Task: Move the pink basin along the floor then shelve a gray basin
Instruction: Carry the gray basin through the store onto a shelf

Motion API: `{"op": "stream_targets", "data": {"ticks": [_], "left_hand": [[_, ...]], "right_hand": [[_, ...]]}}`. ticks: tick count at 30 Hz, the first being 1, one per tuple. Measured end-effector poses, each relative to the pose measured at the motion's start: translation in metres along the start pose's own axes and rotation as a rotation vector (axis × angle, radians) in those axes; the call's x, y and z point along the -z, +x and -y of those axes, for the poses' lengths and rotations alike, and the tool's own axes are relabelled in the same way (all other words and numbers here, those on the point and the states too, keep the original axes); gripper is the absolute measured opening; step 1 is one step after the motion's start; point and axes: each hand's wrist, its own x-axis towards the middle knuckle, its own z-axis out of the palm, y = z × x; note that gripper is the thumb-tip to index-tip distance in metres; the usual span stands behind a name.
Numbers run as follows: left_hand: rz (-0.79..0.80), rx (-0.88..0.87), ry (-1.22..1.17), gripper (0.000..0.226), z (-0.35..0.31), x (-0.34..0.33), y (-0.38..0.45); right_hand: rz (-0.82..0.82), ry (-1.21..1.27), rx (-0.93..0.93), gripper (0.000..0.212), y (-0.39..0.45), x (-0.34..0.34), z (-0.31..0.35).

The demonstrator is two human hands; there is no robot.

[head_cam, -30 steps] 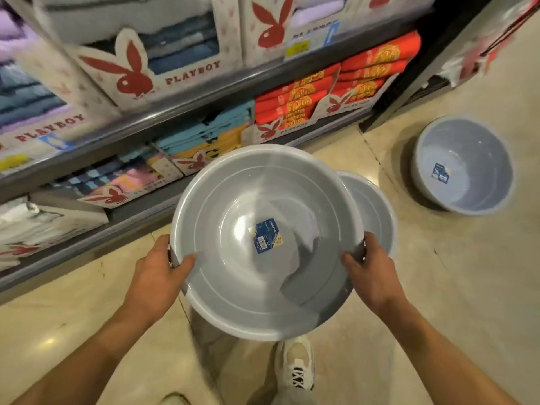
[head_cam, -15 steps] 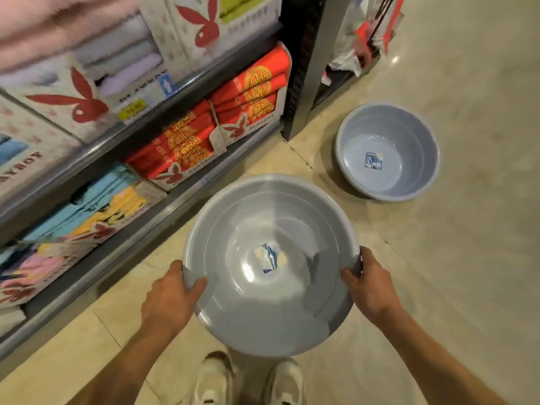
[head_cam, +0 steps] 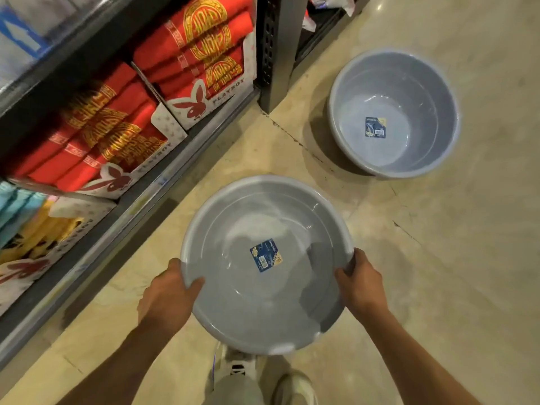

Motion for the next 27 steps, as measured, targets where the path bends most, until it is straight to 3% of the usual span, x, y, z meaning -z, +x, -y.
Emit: {"op": "stream_targets", "data": {"ticks": [8,15,22,27], "left_hand": [[0.040,-0.049,-0.292,0.031,0.007,-0.032,0.024],[-0.042,-0.045,-0.311,0.027,0.004,-0.024,0.024],[-0.014,-0.002,-0.329,0.023,-0.036,0.047,-0.001],[-0.027,-0.128,-0.351,0.020,-0.117,0.113,-0.013]], "right_hand": [[-0.052,0.034,-0.037,0.043,0.019,-0.026,-0.012],[0.038,-0.058,-0.045,0.038,0.017,-0.012,-0.007],[0.041,-0.020,-0.017,0.034,-0.022,0.063,0.041],[-0.066,0.050,0.049,0.029,-0.033,0.152,0.074]]}}
